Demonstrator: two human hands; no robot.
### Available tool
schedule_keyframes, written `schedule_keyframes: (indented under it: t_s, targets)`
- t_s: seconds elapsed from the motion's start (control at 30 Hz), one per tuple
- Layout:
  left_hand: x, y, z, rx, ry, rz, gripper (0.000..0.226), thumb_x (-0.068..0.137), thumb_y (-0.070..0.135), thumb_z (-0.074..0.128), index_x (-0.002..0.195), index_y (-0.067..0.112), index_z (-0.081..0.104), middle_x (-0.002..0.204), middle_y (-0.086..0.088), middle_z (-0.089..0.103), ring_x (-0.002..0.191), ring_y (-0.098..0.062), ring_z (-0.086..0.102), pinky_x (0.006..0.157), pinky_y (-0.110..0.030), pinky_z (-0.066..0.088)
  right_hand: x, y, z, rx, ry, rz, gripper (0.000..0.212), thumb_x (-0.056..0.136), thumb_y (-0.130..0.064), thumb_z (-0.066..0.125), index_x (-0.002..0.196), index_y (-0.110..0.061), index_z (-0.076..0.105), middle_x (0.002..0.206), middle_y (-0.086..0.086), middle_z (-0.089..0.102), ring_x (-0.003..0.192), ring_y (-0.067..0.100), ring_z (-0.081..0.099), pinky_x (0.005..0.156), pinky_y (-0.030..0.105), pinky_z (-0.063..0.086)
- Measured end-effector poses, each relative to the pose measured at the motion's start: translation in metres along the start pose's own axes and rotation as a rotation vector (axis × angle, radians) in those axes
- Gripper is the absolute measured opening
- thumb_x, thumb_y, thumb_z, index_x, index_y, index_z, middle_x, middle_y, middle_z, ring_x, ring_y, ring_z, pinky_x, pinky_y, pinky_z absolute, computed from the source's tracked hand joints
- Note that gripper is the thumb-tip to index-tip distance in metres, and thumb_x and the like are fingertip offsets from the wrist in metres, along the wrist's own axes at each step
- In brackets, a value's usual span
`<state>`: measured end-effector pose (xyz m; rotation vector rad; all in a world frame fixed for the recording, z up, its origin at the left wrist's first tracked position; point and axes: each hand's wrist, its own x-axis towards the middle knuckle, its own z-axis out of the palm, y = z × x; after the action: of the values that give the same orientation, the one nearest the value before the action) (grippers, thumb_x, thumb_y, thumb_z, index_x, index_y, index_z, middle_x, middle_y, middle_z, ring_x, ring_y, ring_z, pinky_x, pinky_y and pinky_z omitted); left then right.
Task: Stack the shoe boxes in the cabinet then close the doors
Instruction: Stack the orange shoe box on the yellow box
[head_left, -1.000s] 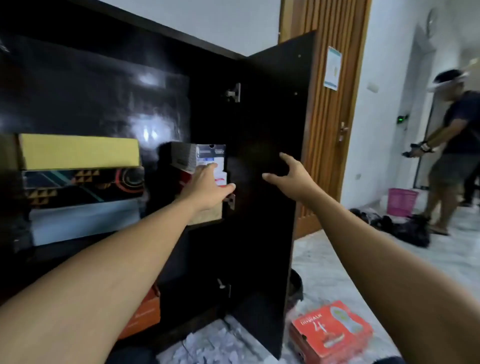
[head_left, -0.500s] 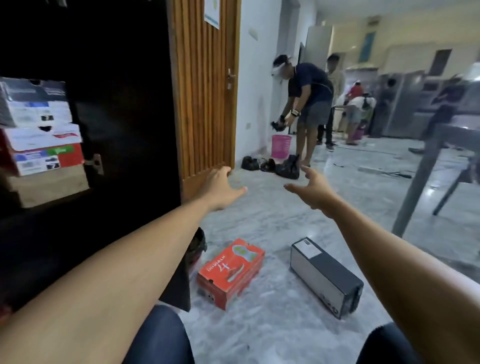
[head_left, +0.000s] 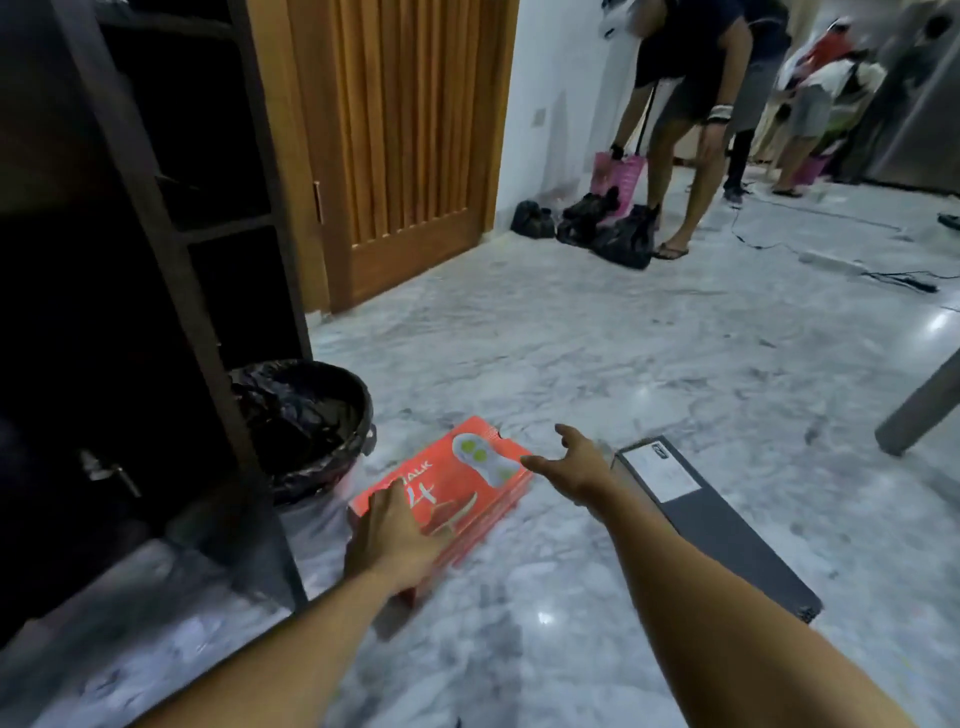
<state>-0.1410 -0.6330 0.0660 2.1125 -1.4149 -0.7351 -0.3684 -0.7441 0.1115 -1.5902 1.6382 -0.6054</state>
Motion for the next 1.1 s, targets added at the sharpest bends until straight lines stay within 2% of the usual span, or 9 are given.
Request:
schedule_keyframes:
  t_s: [0.13, 0.23, 0.3, 0.4, 0.57, 0.67, 0.8, 0.93, 1.1]
  targets:
    - [0.010, -0.037, 0.049, -0.009, -0.013, -0.133, 0.130, 0.049, 0.084, 0.064, 0.153, 0.025, 0.013, 0.152, -0.004, 0.030, 0.138, -0.032, 0.038, 0.101, -0.048, 0.046, 0.050, 0.036, 0.040, 0.066, -0.080, 0.038, 0.109, 0.072, -0.037, 0.089, 0.156, -0.006, 0.026, 0.159, 0.015, 0.033, 0.142, 0.029, 0.041, 0.108, 0.038, 0.044]
    - [0.025, -0.056, 0.080, -0.003, 0.015, -0.185, 0.135, 0.062, 0.076, 0.072, 0.156, 0.015, -0.004, 0.162, -0.009, 0.011, 0.143, -0.034, 0.030, 0.105, -0.050, 0.042, 0.094, 0.063, 0.064, 0.143, -0.098, 0.052, 0.144, 0.046, -0.057, 0.095, 0.158, -0.008, 0.018, 0.158, 0.010, 0.036, 0.140, 0.025, 0.044, 0.111, 0.043, 0.044]
    - [0.031, -0.060, 0.093, -0.015, 0.045, -0.193, 0.133, 0.067, 0.064, 0.078, 0.156, 0.011, -0.006, 0.162, -0.010, 0.005, 0.142, -0.034, 0.032, 0.106, -0.047, 0.042, 0.111, 0.079, 0.075, 0.173, -0.132, 0.063, 0.132, 0.056, -0.046, 0.096, 0.157, -0.007, 0.020, 0.151, 0.005, 0.045, 0.134, 0.019, 0.050, 0.107, 0.035, 0.047]
    - [0.032, -0.058, 0.107, -0.115, 0.174, -0.199, 0.132, 0.066, 0.051, 0.085, 0.157, 0.011, -0.002, 0.160, -0.008, 0.009, 0.139, -0.033, 0.035, 0.104, -0.041, 0.042, 0.122, 0.088, 0.083, 0.208, -0.139, 0.035, 0.084, 0.075, -0.019, 0.089, 0.144, -0.005, 0.042, 0.137, 0.004, 0.060, 0.119, 0.018, 0.062, 0.087, 0.020, 0.052]
    - [0.034, -0.070, 0.115, -0.311, 0.277, -0.231, 0.126, 0.057, 0.031, 0.093, 0.155, 0.018, 0.015, 0.149, -0.008, 0.034, 0.132, -0.029, 0.045, 0.101, -0.040, 0.045, 0.089, 0.102, 0.084, 0.179, -0.051, 0.091, 0.144, 0.046, -0.059, 0.096, 0.158, -0.013, 0.018, 0.154, 0.008, 0.041, 0.133, 0.016, 0.051, 0.110, 0.039, 0.046]
    - [0.028, -0.087, 0.112, -0.415, 0.217, -0.214, 0.106, 0.054, 0.023, 0.095, 0.141, 0.029, 0.035, 0.126, 0.002, 0.062, 0.112, -0.022, 0.063, 0.089, -0.033, 0.052, 0.047, 0.119, 0.080, 0.095, 0.060, 0.079, 0.138, 0.043, -0.060, 0.096, 0.155, -0.017, 0.029, 0.136, 0.001, 0.038, 0.126, 0.014, 0.051, 0.111, 0.036, 0.043]
    - [0.010, -0.106, 0.106, -0.427, 0.110, -0.127, 0.087, 0.060, 0.021, 0.094, 0.130, 0.035, 0.045, 0.113, 0.013, 0.068, 0.097, -0.009, 0.065, 0.072, -0.015, 0.046, -0.006, 0.148, 0.082, 0.091, 0.157, 0.049, 0.130, 0.035, -0.064, 0.094, 0.147, -0.029, 0.040, 0.118, -0.006, 0.038, 0.122, 0.016, 0.051, 0.109, 0.036, 0.044]
    - [-0.001, -0.119, 0.100, -0.411, 0.045, -0.076, 0.100, 0.051, 0.037, 0.097, 0.134, 0.044, 0.041, 0.116, 0.018, 0.067, 0.103, -0.001, 0.065, 0.083, -0.028, 0.053, -0.035, 0.163, 0.083, 0.104, 0.198, 0.070, 0.117, 0.023, -0.071, 0.090, 0.129, -0.047, 0.047, 0.107, -0.012, 0.037, 0.111, 0.018, 0.055, 0.103, 0.037, 0.050]
    - [-0.001, -0.106, 0.080, -0.393, 0.011, -0.004, 0.131, 0.041, 0.061, 0.092, 0.149, 0.052, 0.019, 0.127, 0.012, 0.062, 0.116, -0.014, 0.062, 0.092, -0.042, 0.055, -0.056, 0.157, 0.071, 0.146, 0.240, 0.052, 0.127, 0.024, -0.068, 0.094, 0.139, -0.040, 0.046, 0.115, -0.005, 0.040, 0.120, 0.019, 0.048, 0.104, 0.034, 0.046]
